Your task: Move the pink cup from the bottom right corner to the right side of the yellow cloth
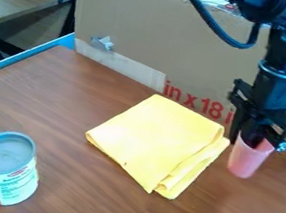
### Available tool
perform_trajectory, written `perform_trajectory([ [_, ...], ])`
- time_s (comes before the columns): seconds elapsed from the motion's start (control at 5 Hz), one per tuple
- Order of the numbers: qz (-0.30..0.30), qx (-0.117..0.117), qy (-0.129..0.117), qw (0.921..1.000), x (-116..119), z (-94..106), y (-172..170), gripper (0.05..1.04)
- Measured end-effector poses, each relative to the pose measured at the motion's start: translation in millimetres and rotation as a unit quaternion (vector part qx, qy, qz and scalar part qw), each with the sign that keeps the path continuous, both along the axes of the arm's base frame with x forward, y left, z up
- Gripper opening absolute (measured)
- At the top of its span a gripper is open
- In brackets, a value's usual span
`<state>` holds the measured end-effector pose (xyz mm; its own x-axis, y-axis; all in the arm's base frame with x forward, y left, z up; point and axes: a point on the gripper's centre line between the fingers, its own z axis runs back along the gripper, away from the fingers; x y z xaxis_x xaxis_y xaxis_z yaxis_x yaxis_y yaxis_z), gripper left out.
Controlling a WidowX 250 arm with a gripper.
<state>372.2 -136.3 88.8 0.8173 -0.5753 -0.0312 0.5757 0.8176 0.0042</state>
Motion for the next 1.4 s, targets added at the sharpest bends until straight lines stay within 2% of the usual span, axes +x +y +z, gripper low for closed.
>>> perform_trajectory([
  [0.4, -0.001, -0.009, 0.015, 0.9998, 14, -15.5, 9, 0.118],
  [0.6, -0.007, -0.007, 0.036, 0.9993, 14, -31.6, 8, 0.118],
  [1.0, -0.011, -0.028, 0.035, 0.9989, 14, -38.3, 1, 0.151],
  [1.2, 0.003, -0.027, 0.044, 0.9987, 5, -46.1, 4, 0.379],
  [1.4, 0.012, -0.030, 0.008, 0.9994, 2, -17.6, 8, 0.678],
])
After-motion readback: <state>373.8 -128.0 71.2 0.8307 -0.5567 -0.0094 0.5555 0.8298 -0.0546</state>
